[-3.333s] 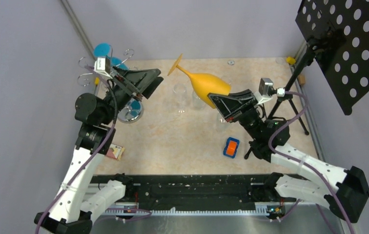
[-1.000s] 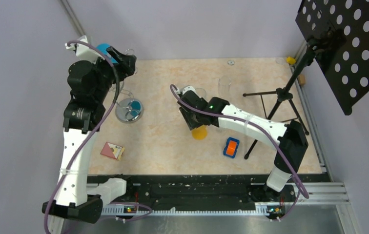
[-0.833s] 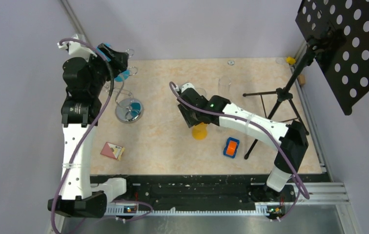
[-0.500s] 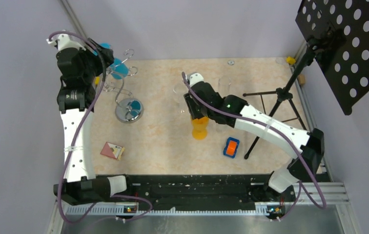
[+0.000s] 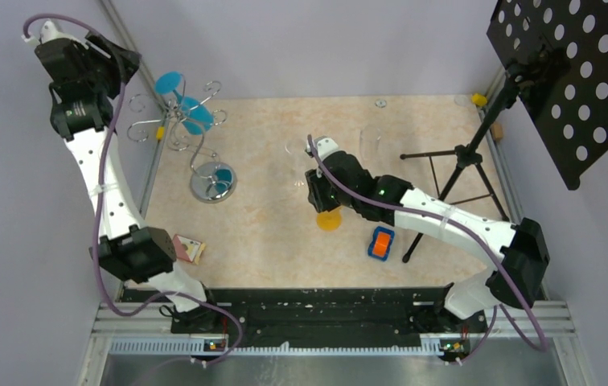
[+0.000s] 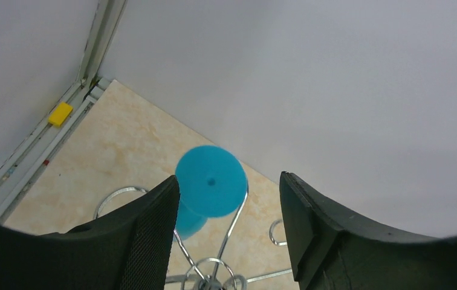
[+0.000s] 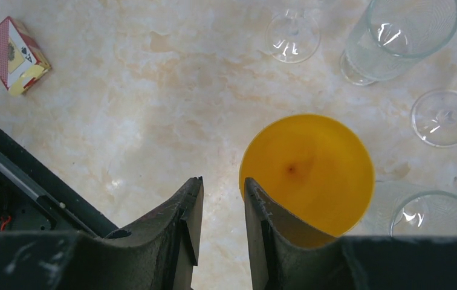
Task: Take the wine glass off the wine glass rack
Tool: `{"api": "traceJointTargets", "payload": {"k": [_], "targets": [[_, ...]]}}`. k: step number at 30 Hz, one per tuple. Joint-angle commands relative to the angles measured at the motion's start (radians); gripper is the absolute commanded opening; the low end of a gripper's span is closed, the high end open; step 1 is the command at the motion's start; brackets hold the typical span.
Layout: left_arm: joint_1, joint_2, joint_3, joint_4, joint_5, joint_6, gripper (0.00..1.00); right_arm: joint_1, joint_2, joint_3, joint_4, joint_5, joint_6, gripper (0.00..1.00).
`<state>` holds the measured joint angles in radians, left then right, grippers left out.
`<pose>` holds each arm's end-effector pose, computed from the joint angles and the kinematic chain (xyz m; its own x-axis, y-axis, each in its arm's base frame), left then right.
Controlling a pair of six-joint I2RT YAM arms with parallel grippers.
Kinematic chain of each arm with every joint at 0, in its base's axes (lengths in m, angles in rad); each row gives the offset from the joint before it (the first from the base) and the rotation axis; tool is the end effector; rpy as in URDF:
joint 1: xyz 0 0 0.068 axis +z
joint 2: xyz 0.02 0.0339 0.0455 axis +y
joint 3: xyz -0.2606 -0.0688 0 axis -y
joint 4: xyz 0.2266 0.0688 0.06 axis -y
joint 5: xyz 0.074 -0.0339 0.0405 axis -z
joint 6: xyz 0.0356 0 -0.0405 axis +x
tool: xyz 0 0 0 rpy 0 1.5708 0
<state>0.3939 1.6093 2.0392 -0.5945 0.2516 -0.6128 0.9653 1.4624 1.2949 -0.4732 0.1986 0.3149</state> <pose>0.2971 0.1139 0.5051 -0.0404 -0.6200 -0.7835 -0.2056 0.7725 -0.6008 0.1837 0.2530 0.3289 -0.5453 -0.2542 -0.7988 -0.5754 0.8064 0.1362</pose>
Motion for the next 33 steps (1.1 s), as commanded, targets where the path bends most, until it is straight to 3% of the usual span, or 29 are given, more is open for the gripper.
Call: {"api": "traceJointTargets", "payload": {"k": [1,9,13,17,24,28,33], "targets": [[0.048,0.130,0.159,-0.057,0.119,-0.058,0.65,-0.006,-0.091,-0.054,0.138,-0.044,0.010,0.33],[0.051,0.230,0.207,-0.003,0.201,-0.079,0.62,-0.007,-0.085,-0.099,0.192,-0.078,0.012,0.33],[0.051,0.254,0.201,0.009,0.197,0.006,0.62,-0.008,-0.081,-0.120,0.208,-0.100,0.017,0.35],[0.050,0.289,0.203,0.048,0.279,0.088,0.63,-0.008,-0.091,-0.144,0.230,-0.123,-0.005,0.41],[0.057,0.346,0.267,-0.044,0.351,0.252,0.69,-0.008,-0.087,-0.149,0.253,-0.155,-0.021,0.43],[0.069,0.357,0.250,-0.044,0.398,0.264,0.72,-0.007,-0.067,-0.137,0.253,-0.191,-0.014,0.44],[0.075,0.395,0.241,-0.012,0.510,0.180,0.69,0.001,-0.033,-0.096,0.203,-0.159,-0.015,0.56]]}}
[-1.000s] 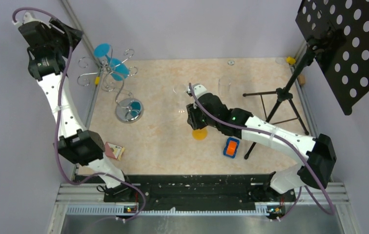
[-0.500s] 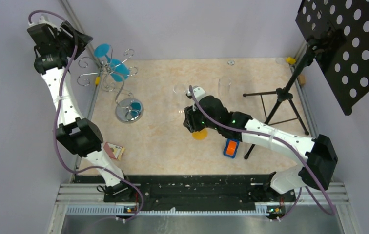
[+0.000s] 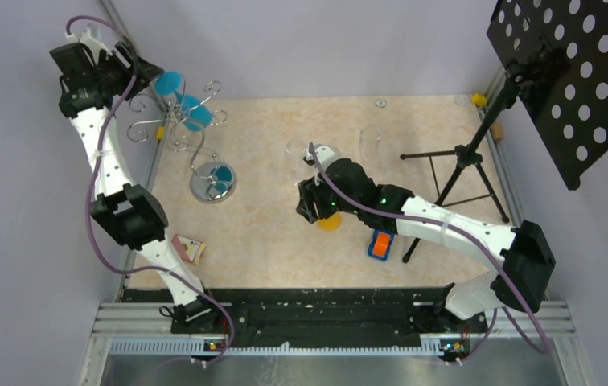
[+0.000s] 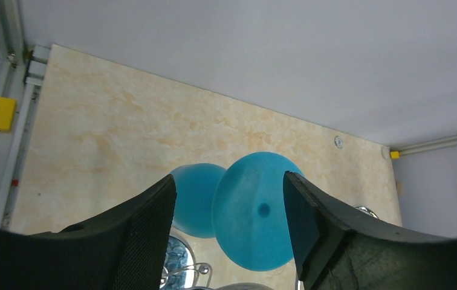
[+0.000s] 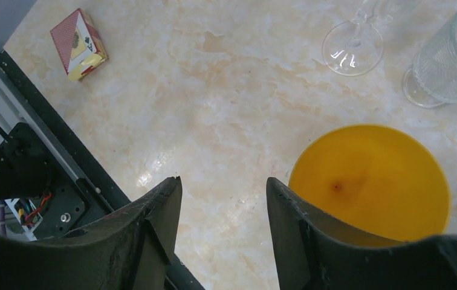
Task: Take the wine glass off the wine glass rack
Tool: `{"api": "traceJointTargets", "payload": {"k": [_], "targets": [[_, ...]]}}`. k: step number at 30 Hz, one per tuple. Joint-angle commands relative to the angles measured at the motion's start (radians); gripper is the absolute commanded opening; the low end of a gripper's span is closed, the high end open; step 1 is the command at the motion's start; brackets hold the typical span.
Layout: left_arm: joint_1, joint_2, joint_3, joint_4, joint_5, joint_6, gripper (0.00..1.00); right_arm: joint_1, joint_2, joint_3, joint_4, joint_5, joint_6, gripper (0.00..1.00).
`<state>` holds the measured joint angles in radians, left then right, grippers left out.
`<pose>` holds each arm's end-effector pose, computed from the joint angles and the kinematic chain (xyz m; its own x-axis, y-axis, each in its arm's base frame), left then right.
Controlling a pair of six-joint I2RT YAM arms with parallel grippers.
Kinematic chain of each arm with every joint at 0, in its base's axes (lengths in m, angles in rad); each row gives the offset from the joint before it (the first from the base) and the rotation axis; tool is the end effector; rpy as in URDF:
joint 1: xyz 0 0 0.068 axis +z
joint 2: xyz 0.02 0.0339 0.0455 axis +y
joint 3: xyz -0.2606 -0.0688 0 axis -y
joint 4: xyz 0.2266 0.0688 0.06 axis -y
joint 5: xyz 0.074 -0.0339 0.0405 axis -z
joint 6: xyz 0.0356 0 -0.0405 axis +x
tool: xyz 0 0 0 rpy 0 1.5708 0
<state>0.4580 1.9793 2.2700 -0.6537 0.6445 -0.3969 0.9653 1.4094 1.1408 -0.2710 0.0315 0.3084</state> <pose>0.3855 0.1662 0.4387 -0.3518 -0.5180 -0.7797 0.0155 0.8296 -0.5581 0.1754 0.2514 0.3121 -0.5234 -0.2231 -0.8223 -0.6796 0.6914 0.2450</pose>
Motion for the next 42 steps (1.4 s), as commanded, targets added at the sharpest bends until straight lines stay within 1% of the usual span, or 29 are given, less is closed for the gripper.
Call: {"api": "traceJointTargets", "payload": {"k": [1,3,9,12,16,18,19,22,25,27,31,33,35,37,39,42], "targets": [[0.012,0.031,0.010,0.050,0.139,-0.049,0.67,0.006,0.023,0.063,-0.007,0.024,-0.014,0.56],[0.014,0.036,0.007,0.055,0.160,-0.064,0.63,0.013,0.029,0.073,-0.018,0.046,-0.017,0.56],[0.018,0.036,0.005,0.053,0.205,-0.100,0.58,0.016,0.035,0.075,-0.006,0.034,-0.019,0.56],[0.017,0.025,-0.017,0.075,0.243,-0.128,0.58,0.017,0.041,0.080,-0.007,0.036,-0.023,0.56],[0.018,0.021,-0.018,0.050,0.208,-0.097,0.60,0.016,0.043,0.085,-0.005,0.036,-0.027,0.57],[0.017,0.024,-0.022,0.044,0.222,-0.090,0.59,0.016,0.043,0.085,-0.003,0.036,-0.028,0.57],[0.017,0.026,-0.025,0.047,0.233,-0.091,0.58,0.016,0.043,0.085,-0.003,0.037,-0.028,0.56],[0.017,0.028,-0.026,0.057,0.259,-0.094,0.47,0.017,0.043,0.084,-0.005,0.038,-0.028,0.56],[0.020,0.027,-0.024,0.076,0.313,-0.117,0.40,0.018,0.043,0.080,-0.004,0.042,-0.028,0.56],[0.022,0.021,-0.021,0.083,0.334,-0.126,0.37,0.017,0.047,0.085,-0.005,0.044,-0.029,0.56],[0.026,0.024,-0.014,0.091,0.359,-0.139,0.40,0.017,0.065,0.108,-0.024,0.047,-0.042,0.56],[0.028,0.025,-0.007,0.051,0.297,-0.091,0.43,0.017,0.068,0.112,-0.027,0.050,-0.045,0.56],[0.028,0.020,0.001,-0.002,0.218,-0.028,0.48,0.018,0.071,0.112,-0.024,0.047,-0.043,0.56],[0.028,0.015,0.001,-0.026,0.170,0.021,0.51,0.018,0.073,0.107,-0.017,0.042,-0.039,0.56],[0.031,0.019,-0.002,-0.025,0.157,0.041,0.54,0.018,0.081,0.108,-0.019,0.034,-0.037,0.56],[0.035,0.026,0.000,-0.019,0.134,0.057,0.56,0.018,0.095,0.116,-0.030,0.031,-0.035,0.56]]}}
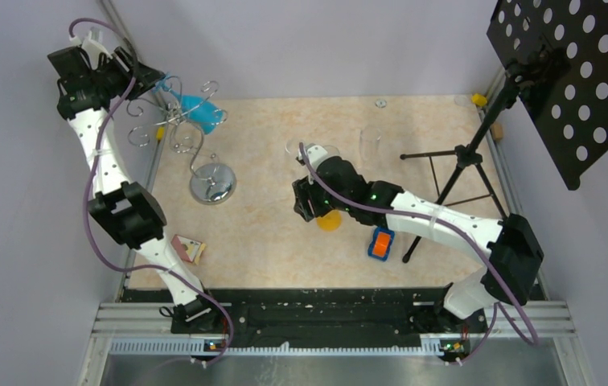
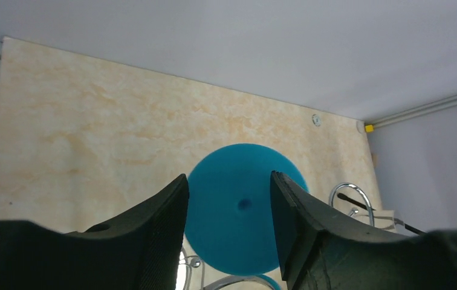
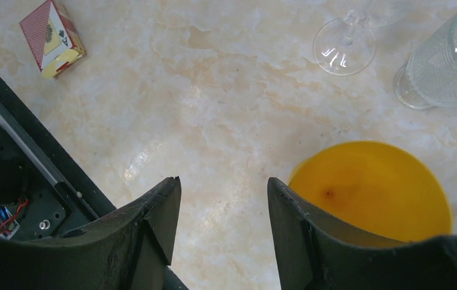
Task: Take the wine glass off the wine glass rack
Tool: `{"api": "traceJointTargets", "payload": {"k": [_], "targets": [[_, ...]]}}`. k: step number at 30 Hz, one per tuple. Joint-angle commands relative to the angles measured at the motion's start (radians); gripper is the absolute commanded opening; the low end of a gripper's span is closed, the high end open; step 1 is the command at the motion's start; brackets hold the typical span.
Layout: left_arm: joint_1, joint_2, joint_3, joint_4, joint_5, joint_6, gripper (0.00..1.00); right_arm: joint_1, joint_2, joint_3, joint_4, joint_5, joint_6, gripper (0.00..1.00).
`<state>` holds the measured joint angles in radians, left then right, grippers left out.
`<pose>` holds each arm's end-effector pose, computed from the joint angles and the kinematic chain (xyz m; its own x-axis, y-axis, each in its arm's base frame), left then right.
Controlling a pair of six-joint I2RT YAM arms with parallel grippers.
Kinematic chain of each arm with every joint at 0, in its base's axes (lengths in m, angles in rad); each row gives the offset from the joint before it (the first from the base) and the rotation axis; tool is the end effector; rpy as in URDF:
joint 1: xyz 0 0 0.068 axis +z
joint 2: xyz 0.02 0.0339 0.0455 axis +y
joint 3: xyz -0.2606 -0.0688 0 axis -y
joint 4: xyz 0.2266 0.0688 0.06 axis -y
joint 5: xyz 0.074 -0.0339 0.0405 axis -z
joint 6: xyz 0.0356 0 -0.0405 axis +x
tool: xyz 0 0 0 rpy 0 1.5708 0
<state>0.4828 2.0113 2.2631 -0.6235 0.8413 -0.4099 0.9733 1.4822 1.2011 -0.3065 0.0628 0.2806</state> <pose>0.3902 0.1746 0.4283 -0.4169 -0.5184 -0.7466 0.1523 0.7700 -0.6196 0.1833 0.2653 0.3071 -0.5200 -0.2730 -0.8094 -0.6782 0.7079 0.1971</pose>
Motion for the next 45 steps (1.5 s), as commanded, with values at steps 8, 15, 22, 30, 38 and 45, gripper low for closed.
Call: {"api": "traceJointTargets", "payload": {"k": [8,15,22,30,38,45], "targets": [[0.023,0.030,-0.001,-0.014,-0.033,0.071,0.57,0.011,0.065,0.093,-0.011,-0.004,-0.007,0.56],[0.034,0.040,-0.076,0.115,0.116,-0.062,0.50,0.021,0.109,0.125,-0.019,-0.011,-0.007,0.56],[0.043,0.043,-0.083,0.176,0.195,-0.140,0.37,0.024,0.122,0.135,-0.023,-0.010,-0.007,0.56],[0.043,0.005,-0.099,0.227,0.215,-0.180,0.17,0.030,0.121,0.136,-0.019,-0.008,-0.006,0.55],[0.043,-0.030,-0.114,0.297,0.232,-0.240,0.00,0.034,0.110,0.128,-0.021,-0.002,-0.003,0.55],[0.044,-0.055,-0.118,0.340,0.243,-0.254,0.12,0.038,0.103,0.123,-0.019,0.000,-0.001,0.54]]}}
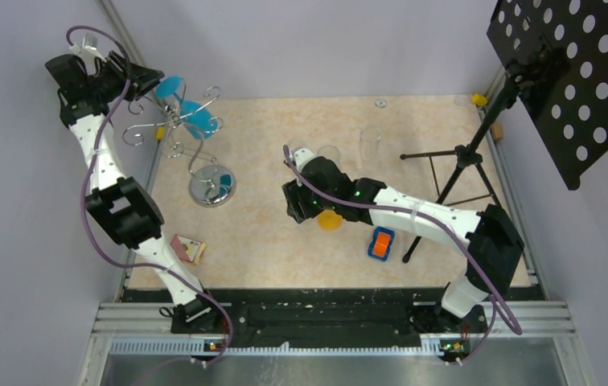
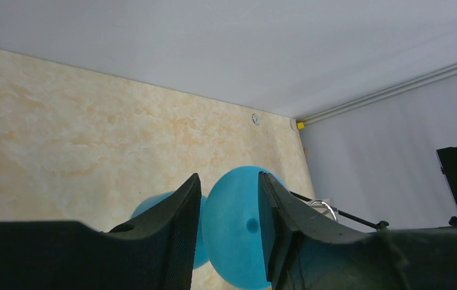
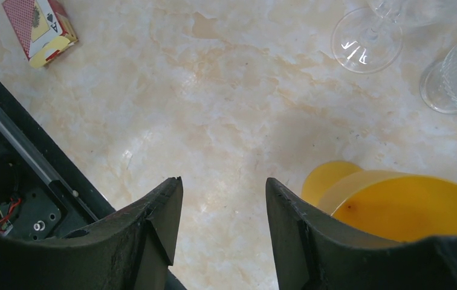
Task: Take the wine glass off the wine glass rack
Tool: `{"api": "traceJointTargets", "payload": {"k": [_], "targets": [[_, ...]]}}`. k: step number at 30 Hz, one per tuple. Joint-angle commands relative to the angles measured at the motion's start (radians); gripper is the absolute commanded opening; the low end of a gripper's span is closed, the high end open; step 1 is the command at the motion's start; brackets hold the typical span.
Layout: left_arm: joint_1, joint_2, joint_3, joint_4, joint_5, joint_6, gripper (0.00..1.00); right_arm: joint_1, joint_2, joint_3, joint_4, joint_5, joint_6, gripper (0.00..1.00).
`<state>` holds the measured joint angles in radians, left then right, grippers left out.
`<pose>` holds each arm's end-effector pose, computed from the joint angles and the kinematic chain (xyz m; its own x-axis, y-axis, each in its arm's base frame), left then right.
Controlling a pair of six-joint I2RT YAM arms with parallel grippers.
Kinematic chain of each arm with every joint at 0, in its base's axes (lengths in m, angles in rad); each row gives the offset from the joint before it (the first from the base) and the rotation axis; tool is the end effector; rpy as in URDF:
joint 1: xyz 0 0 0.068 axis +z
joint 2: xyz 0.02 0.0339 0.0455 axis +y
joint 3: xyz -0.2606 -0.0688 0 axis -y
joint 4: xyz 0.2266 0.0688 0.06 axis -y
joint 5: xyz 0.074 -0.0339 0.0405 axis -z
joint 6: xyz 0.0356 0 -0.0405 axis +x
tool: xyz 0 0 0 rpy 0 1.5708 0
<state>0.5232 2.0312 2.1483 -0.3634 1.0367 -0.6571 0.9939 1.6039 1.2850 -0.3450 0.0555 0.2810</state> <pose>0.3992 0.1949 0.4106 -0.4535 -0.6206 -0.6397 0.2421 0.6050 -0.7586 0.1919 0.2913 0.2924 -0.5484 -0.3350 -0.7662 -0.6879 0.7016 0.1856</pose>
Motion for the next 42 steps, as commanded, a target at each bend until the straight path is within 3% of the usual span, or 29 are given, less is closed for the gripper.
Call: {"api": "traceJointTargets", "payload": {"k": [1,4,7,14,18,27,34,37,42], "targets": [[0.004,-0.078,-0.002,0.072,0.037,0.013,0.20,0.019,-0.019,0.039,0.020,0.007,-0.001,0.54],[0.005,-0.086,-0.004,0.008,-0.016,0.107,0.41,0.021,-0.019,0.039,0.021,0.007,0.000,0.54],[0.006,-0.083,-0.010,-0.036,-0.070,0.183,0.54,0.023,-0.019,0.037,0.021,0.008,-0.001,0.54],[0.004,-0.113,-0.122,0.122,-0.071,0.180,0.65,0.024,-0.011,0.043,0.022,0.005,-0.005,0.54],[0.004,-0.094,-0.091,0.173,-0.011,0.129,0.60,0.023,0.003,0.055,0.020,0.004,-0.009,0.54],[0.004,0.004,0.011,0.060,0.125,0.142,0.50,0.025,0.034,0.072,0.013,-0.011,-0.012,0.54],[0.003,-0.005,0.002,0.004,0.049,0.238,0.57,0.023,0.044,0.075,0.008,-0.013,-0.006,0.54],[0.004,0.006,0.002,0.028,0.089,0.218,0.48,0.026,0.045,0.074,0.006,-0.011,-0.004,0.54],[0.003,0.012,0.002,0.040,0.122,0.181,0.25,0.028,0.052,0.084,-0.003,-0.007,-0.002,0.54]]}}
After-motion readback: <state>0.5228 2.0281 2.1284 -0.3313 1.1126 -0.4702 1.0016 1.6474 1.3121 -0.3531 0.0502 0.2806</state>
